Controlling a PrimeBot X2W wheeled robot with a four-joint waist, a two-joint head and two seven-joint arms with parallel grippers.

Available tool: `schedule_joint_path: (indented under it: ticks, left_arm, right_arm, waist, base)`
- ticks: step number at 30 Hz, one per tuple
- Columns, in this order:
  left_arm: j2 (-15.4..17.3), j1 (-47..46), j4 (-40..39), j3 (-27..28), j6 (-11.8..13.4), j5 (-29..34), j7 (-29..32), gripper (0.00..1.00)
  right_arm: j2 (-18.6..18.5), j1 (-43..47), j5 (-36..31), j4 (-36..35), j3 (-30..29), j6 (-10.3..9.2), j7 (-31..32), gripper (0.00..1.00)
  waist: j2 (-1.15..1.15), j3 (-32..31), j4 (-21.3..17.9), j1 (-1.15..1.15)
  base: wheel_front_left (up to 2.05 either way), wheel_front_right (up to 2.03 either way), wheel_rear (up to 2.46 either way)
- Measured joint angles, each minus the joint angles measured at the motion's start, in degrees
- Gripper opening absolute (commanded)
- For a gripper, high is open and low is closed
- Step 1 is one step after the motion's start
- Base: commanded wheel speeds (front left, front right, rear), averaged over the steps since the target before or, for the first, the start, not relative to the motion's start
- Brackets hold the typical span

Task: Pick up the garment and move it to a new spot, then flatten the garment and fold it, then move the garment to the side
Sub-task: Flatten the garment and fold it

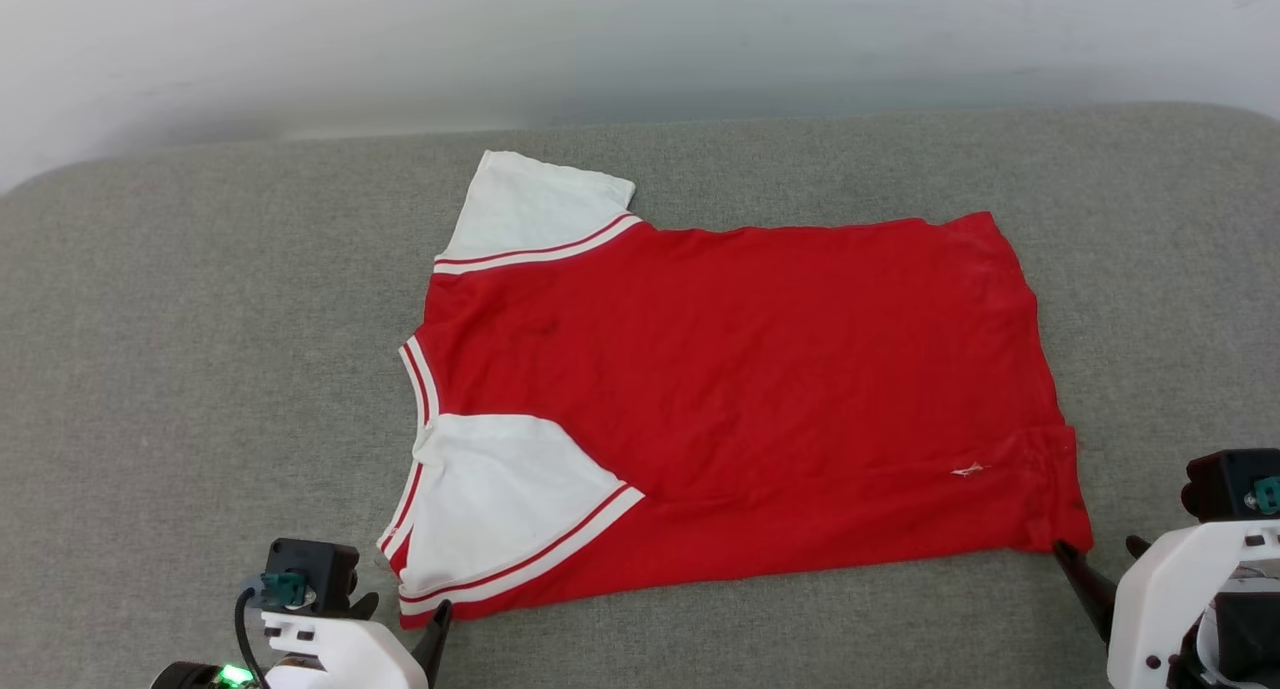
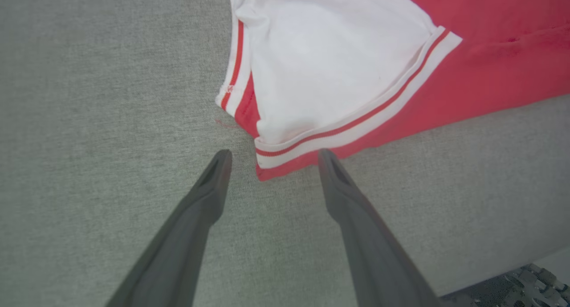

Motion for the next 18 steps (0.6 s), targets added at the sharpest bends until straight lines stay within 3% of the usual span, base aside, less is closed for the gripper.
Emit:
schedule_joint_path:
  ticks: [7, 17, 18]
  left_arm:
    - [-1.1, -0.7, 2.4, 0.6, 0.8, -0.5, 0.1, 1.00]
    - [-1.2, -2.9, 6.4, -0.9, -1.4, -1.2, 2.4, 1.00]
    - [-1.4, -3.1, 6.8, -1.0, -1.6, -1.2, 2.4, 0.95]
  right_arm:
    - [1.4, 0.0, -0.9, -3.1, -0.5, 0.00, 0.7, 1.00]
    - [1.1, -1.7, -1.7, -5.0, 0.0, 0.00, 1.2, 1.00]
    - [1.0, -1.7, -1.7, -5.1, 0.1, 0.00, 1.2, 1.00]
  waist:
    - [0.00, 2.6, -0.7, 0.00]
    - [0.00, 6.6, -1.8, 0.01]
    - [0.00, 6.7, -1.9, 0.01]
  base:
    - [0.00, 0.00, 0.00]
    - [0.00, 0.00, 0.00]
    - [0.00, 0.00, 0.00]
